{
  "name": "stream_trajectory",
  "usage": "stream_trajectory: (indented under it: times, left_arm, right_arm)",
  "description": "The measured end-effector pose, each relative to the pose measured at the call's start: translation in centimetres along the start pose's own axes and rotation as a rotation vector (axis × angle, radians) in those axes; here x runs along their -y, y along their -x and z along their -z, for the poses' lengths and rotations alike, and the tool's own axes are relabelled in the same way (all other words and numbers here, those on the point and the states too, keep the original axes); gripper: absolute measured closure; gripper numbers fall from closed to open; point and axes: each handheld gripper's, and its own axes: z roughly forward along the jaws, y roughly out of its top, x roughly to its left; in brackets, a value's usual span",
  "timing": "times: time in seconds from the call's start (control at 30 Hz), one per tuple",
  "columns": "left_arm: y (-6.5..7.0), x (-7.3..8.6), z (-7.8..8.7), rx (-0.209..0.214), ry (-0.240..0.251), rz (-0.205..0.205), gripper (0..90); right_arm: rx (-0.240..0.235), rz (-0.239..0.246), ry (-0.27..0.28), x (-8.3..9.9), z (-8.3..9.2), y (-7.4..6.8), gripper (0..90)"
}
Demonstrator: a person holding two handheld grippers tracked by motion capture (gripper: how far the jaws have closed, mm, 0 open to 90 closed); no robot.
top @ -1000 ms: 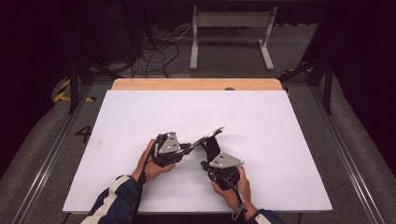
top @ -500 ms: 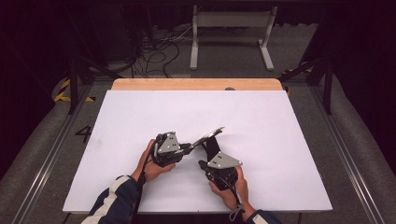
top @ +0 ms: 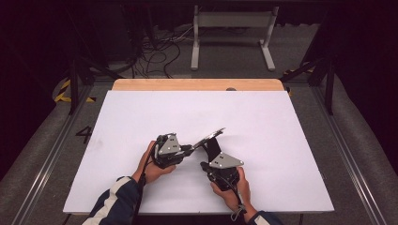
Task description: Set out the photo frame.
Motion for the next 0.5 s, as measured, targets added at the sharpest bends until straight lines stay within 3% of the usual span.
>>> stream_trajectory:
  times: [0.33,0.4,0.5]
  left_arm:
    - [0.60,-0.09,0.39,-0.010,-0.020,-0.032,80.0]
    - [0.59,-0.02,0.53,-0.015,-0.012,-0.032,85.0]
    - [0.63,-0.10,0.78,-0.011,-0.013,-0.038,85.9]
  right_arm:
    - [0.000,0.007,-0.009,0.14,0.41,0.01,90.0]
    - [0.000,0.007,-0.007,0.15,0.43,0.02,90.0]
    - [-0.002,0.001,-0.005,0.17,0.55,0.22,90.0]
